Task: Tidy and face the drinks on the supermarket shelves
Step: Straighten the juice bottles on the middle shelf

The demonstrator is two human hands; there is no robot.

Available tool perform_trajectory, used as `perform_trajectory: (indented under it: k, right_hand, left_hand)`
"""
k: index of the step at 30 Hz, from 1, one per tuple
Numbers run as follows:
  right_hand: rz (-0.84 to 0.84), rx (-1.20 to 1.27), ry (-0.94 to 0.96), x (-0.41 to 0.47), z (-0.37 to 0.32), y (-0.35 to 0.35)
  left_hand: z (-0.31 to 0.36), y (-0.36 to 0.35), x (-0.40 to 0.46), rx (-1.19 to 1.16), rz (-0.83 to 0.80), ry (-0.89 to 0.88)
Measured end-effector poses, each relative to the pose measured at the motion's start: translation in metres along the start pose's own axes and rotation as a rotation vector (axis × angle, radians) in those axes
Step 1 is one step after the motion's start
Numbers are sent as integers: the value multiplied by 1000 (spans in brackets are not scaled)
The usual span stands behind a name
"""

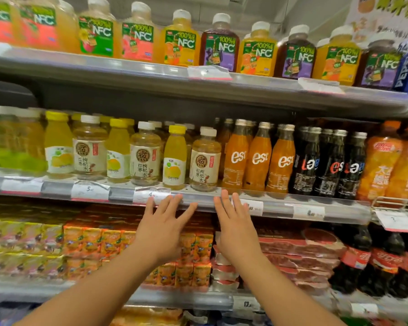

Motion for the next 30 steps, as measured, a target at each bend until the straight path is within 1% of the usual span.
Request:
perform_trajectory:
  k: [2,5,8,11,15,17,20,23,24,25,28,29,30]
  right_hand:
    - [46,8,8,2,0,-5]
    - [94,12,-7,3,-1,-11]
    - [48,-23,-35,3,-2,-13]
    - [9,-47,-71,2,-6,-10]
    - [-38,-101,-141,2,-10,-8]
    - [-50,-112,-190,0,-15,-7]
    - [-70,-140,-301,-1,-31,0]
    - [-83,-115,-420,3,-60,12]
    - [-74,-105,-406,8,-75,16]
    - [-46,-95,-353,14,-94,18]
    - [82,-27,-139,31,-150,26]
    - [120,1,-103,36,-162,27]
    - [115,22,-94,40,-171,26]
  left_hand:
    - [-18,-2,-16,32,41,10]
    - [-67,-5,-43,65,9,159]
    - [-114,-4,-58,87,-54,304]
    - [-144,-4,-62,111,-70,344]
    - [-164,-11,-65,119,-69,294]
    - [-171,-15,-66,114,-33,239]
    - [-182,-18,-65,58,27,155]
    - [-189,-18,-64,9,34,75]
    - [-191,-18,-63,-4,38,56]
    - [-194,-19,-61,-10,41,37]
    - [-199,-24,-61,-30,42,-6]
    - [-200,-24,-62,-42,55,-22]
    - [-201,-23,-64,-54,59,-45]
Point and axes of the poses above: each hand's wrist, its own x-axis towards the middle knuckle, its own y-axis out of the back of the hand, z = x × y, the point moved 5 cm from there along x, towards the middle knuckle, and after that the axes turned 3 degrees about -z, right-handed, at the moved point
